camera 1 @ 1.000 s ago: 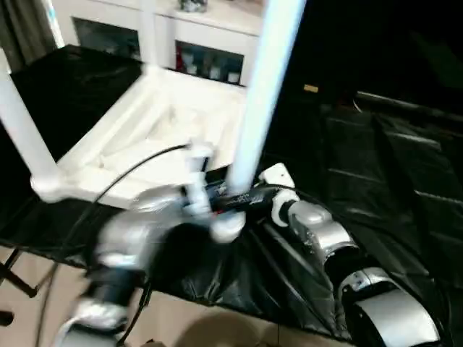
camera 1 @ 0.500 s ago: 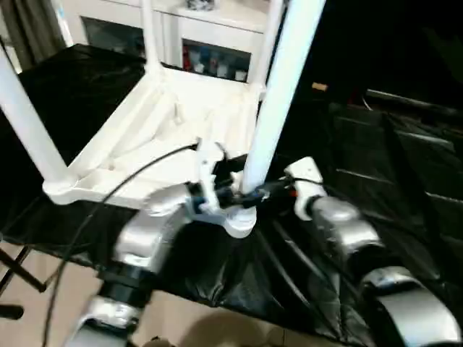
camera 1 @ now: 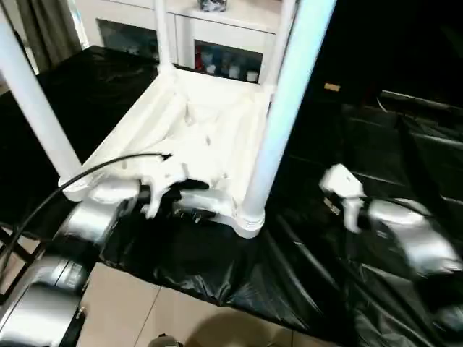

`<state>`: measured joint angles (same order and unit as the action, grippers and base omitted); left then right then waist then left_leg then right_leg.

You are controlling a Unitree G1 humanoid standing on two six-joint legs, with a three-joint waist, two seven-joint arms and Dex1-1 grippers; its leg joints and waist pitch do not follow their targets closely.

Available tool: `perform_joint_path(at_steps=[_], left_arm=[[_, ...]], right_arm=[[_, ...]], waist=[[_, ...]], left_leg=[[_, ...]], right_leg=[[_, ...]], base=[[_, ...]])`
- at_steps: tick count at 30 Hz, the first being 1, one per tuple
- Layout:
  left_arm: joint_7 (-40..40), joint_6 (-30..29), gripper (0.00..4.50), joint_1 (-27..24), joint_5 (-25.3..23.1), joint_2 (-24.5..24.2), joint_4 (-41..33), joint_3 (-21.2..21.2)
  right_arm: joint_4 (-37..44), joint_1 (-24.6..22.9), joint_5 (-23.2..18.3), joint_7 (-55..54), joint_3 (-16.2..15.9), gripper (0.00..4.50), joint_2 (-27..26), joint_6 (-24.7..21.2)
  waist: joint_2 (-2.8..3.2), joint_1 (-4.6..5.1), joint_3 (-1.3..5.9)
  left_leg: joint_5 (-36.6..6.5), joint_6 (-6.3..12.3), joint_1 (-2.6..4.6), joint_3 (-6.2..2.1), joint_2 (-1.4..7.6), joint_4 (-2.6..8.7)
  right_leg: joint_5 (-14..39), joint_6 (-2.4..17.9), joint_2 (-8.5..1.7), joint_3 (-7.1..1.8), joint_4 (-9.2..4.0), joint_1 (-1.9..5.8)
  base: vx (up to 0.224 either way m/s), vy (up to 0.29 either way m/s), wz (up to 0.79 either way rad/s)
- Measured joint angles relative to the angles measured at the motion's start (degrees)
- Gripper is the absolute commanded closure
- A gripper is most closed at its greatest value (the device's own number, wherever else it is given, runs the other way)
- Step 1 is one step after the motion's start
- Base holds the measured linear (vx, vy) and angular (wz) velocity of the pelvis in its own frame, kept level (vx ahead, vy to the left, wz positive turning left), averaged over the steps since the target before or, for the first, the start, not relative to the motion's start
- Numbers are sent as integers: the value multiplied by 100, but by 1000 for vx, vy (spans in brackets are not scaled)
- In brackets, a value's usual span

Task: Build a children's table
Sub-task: Rotate table base

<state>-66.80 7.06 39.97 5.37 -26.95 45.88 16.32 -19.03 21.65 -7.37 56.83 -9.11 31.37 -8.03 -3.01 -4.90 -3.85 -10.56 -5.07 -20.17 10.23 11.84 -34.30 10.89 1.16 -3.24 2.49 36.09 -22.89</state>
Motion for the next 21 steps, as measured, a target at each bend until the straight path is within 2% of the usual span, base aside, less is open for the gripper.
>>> perform_joint_path(at_steps=[5,10,13,21], left_arm=[[-297,334,148,416,-211,294,688,166],[-575,578,195,781,-362,396,1428,225],[-675,620,229,865,-403,417,1629,213],[-985,767,284,1084,-557,448,2116,216]], right_arm=[[594,-171,-114,163,1,0,208,-380],[963,-321,-137,169,27,0,378,-606],[1054,-399,-151,131,30,0,402,-715],[1401,-560,-174,109,105,0,532,-948]], waist=[[134,39,10],[207,31,11],[238,42,21],[342,61,57]], left_leg=[[-2,3,2,-1,2,0],[-1,3,2,-6,1,-6],[-3,6,2,-5,-1,-9],[-4,6,6,-8,0,-8]], right_leg=[[0,0,3,1,0,-1],[0,0,4,2,0,4],[0,0,3,1,-1,6],[1,-1,3,3,-3,12]], base=[[0,0,0],[0,0,0],[0,0,0],[0,0,0]])
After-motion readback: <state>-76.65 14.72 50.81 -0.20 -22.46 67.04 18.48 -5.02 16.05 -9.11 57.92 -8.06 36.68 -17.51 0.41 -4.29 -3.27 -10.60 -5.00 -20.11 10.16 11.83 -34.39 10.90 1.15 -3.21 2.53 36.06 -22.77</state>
